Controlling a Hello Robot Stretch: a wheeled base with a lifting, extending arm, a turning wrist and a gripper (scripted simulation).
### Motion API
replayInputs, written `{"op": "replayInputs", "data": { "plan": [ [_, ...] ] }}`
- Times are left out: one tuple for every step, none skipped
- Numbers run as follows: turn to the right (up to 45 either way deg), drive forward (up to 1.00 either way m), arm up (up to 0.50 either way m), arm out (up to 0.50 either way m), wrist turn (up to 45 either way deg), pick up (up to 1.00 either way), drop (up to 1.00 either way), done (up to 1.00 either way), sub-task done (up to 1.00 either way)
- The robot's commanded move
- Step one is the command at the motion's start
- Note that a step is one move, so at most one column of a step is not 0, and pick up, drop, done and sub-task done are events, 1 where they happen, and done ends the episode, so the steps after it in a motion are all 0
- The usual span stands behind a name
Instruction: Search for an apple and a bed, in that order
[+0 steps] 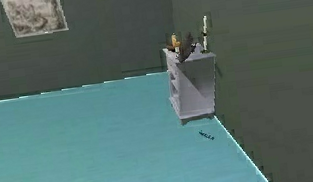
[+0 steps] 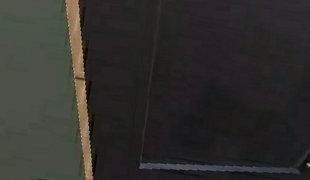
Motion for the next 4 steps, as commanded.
{"op": "replayInputs", "data": {
  "plan": [
    [-6.0,0.0,0.0,0.0,0.0,0.0,0.0,0.0,0.0],
    [0.0,0.45,0.0,0.0,0.0,0.0,0.0,0.0,0.0],
    [-45.0,0.0,0.0,0.0,0.0,0.0,0.0,0.0,0.0],
    [-45.0,0.0,0.0,0.0,0.0,0.0,0.0,0.0,0.0]
  ]
}}
